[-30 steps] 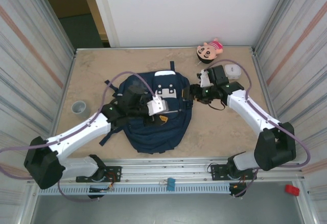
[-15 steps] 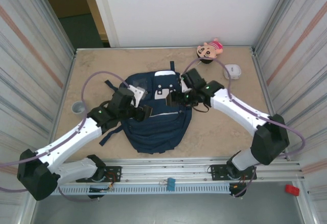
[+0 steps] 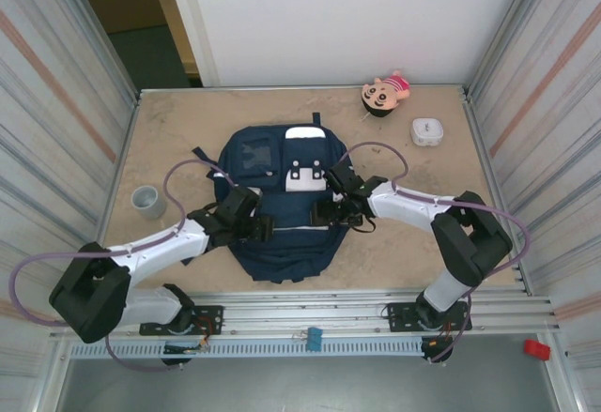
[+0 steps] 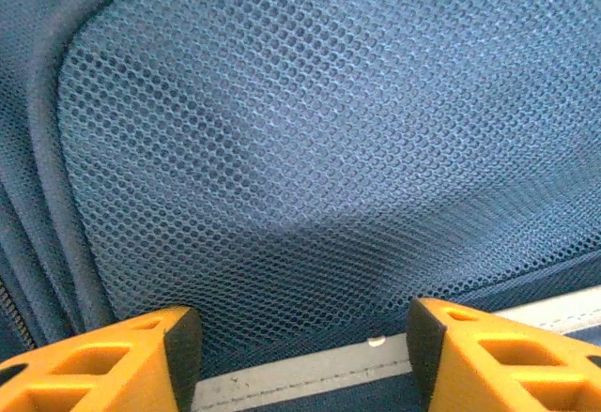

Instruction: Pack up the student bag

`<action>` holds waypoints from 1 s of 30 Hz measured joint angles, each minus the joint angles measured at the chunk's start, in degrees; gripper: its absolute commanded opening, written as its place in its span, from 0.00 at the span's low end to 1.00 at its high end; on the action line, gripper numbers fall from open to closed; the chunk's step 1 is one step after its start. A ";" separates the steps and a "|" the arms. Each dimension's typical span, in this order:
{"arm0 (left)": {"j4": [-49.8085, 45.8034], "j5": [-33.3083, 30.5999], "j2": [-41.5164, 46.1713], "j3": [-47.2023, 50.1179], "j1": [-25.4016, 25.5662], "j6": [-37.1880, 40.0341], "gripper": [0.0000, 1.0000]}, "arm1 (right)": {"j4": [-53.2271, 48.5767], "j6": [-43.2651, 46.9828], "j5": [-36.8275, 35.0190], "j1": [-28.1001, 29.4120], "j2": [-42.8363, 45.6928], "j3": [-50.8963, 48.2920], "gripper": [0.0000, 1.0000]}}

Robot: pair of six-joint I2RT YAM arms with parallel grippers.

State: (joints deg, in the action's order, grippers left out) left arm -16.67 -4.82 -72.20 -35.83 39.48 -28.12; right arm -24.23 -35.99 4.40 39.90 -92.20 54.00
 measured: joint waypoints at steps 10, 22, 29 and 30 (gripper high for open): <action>-5.66 2.08 6.62 -9.68 -12.13 -0.63 0.78 | -2.05 0.81 2.49 -12.22 9.46 9.11 0.82; 1.95 10.56 -4.11 -5.44 -25.77 1.20 0.56 | 3.72 0.28 9.51 -15.91 -9.62 11.54 0.56; 8.57 11.93 -11.50 -4.24 -23.80 0.22 0.42 | 10.14 -1.40 10.86 -16.59 -11.80 8.72 0.44; 9.33 11.50 -11.93 -4.52 -23.08 -0.07 0.41 | 10.71 -1.46 10.84 -17.18 -11.69 8.33 0.44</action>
State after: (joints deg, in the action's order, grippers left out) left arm -7.33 6.68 -84.14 -40.36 16.40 -28.18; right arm -13.52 -37.45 15.25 22.72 -103.90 62.33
